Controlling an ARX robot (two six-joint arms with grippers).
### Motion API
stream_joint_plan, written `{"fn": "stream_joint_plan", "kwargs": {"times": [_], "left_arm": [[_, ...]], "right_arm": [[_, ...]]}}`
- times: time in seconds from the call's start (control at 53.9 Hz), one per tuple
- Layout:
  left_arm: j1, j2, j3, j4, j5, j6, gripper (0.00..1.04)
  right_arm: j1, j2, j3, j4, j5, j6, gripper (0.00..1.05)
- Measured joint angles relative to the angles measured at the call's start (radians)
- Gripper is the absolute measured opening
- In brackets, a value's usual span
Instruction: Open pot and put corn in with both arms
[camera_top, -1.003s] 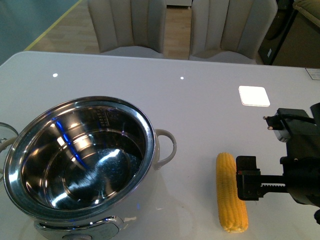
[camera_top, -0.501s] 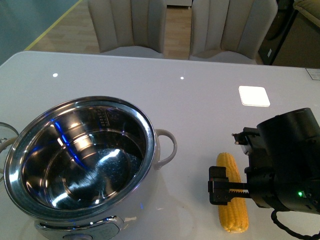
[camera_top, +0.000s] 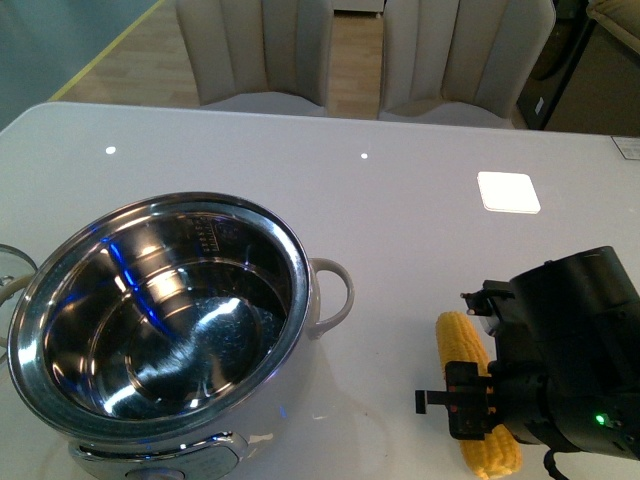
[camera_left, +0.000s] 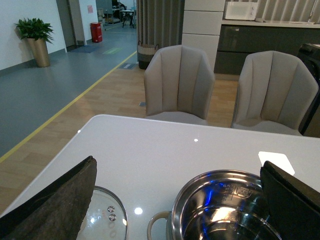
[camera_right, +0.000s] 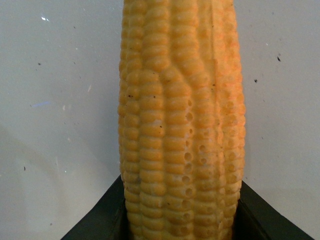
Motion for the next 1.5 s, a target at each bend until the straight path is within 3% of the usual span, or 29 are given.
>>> {"fn": "stream_joint_plan", "kwargs": {"times": [0.26, 0.464, 0.873, 1.504], "left_arm": [[0.000, 0.000, 0.000, 0.000, 0.000, 0.000, 0.98], [0.000, 0.000, 0.000, 0.000, 0.000, 0.000, 0.98], [0.000, 0.000, 0.000, 0.000, 0.000, 0.000, 0.98], [0.000, 0.000, 0.000, 0.000, 0.000, 0.000, 0.98]], "right_arm": [[-0.033, -0.290, -0.050, -0.076, -0.033, -0.021, 0.26], [0.037, -0.474, 0.070, -0.179, -0.069, 0.003, 0.23], [0.222, -0.296, 0.468, -0.325, -0.120, 0.148, 0.23], [0.318, -0.126, 0.721, -0.460, -0.164, 0.293, 0.23]]}}
